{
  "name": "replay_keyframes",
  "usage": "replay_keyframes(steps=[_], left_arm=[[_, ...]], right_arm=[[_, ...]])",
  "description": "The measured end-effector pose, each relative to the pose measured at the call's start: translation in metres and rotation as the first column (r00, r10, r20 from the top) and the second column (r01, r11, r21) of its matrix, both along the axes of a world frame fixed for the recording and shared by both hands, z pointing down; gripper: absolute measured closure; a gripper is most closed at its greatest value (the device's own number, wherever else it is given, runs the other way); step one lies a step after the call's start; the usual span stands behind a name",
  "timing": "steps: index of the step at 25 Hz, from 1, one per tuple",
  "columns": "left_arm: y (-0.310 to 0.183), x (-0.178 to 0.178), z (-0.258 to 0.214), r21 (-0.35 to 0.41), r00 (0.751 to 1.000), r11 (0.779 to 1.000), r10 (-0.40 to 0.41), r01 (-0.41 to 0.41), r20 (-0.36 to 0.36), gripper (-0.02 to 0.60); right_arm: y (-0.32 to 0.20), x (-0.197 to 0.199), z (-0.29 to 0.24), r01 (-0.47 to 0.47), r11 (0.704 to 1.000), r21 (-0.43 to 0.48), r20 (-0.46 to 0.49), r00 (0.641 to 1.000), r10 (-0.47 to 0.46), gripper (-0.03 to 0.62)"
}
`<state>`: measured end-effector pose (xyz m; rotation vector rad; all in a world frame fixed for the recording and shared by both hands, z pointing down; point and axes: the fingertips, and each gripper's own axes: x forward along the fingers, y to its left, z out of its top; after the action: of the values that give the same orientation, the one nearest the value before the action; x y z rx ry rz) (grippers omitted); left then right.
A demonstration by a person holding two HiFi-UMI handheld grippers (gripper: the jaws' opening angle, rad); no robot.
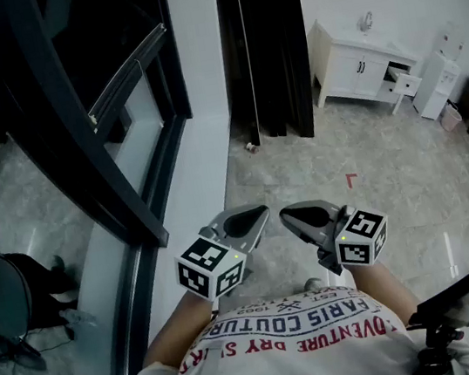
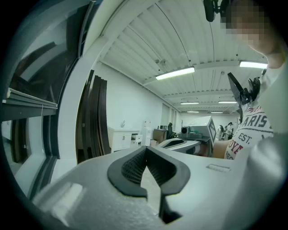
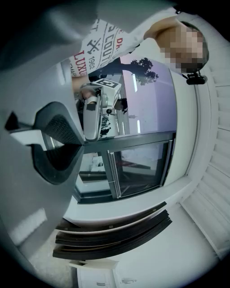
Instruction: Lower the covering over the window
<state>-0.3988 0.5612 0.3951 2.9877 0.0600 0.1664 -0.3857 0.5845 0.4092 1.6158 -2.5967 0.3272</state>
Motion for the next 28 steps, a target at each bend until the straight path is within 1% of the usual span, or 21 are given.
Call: replay_keyframes(steps=[4, 8, 13, 19, 23, 26, 28], left_arm=[[-0.003, -0.001, 0.003, 0.000, 1.000, 1.000, -0.013, 0.013, 0.009, 0.580], [-0.003, -0.001, -0.001, -0.010, 1.000, 1.000, -0.014, 0.014, -0.006, 0.580], [-0.003, -0.001, 0.001, -0.008, 1.000, 1.000, -0.010, 0.010, 0.008, 0.580], [-0.007, 0.000, 0.002, -0.015, 1.000, 1.000, -0.024, 0.024, 0.007, 0.580], [-0.019, 0.014, 0.012, -0.043, 0.999, 0.999, -0.021, 0.022, 0.026, 0.580], [-0.020, 0.032, 0.019, -0.062, 0.999, 0.998, -0.012, 0.015, 0.041, 0.580], [-0.021, 0.048, 0.024, -0.059, 0.999, 0.998, -0.009, 0.012, 0.049, 0.580]], right_arm=[[-0.001, 0.001, 0.000, -0.005, 1.000, 0.003, 0.003, 1.000, 0.005, 0.594], [-0.001, 0.002, 0.001, -0.005, 1.000, 0.000, 0.000, 1.000, 0.005, 0.594], [-0.003, 0.000, 0.001, 0.000, 1.000, -0.004, 0.006, 1.000, 0.000, 0.594], [-0.005, -0.001, 0.001, 0.022, 1.000, -0.009, 0.046, 0.999, -0.022, 0.594], [-0.013, 0.010, 0.007, 0.015, 1.000, -0.022, 0.086, 0.996, -0.013, 0.594], [-0.014, 0.031, 0.015, 0.000, 0.999, -0.039, 0.117, 0.993, 0.004, 0.594], [-0.016, 0.048, 0.020, -0.007, 0.999, -0.039, 0.126, 0.992, 0.012, 0.593]])
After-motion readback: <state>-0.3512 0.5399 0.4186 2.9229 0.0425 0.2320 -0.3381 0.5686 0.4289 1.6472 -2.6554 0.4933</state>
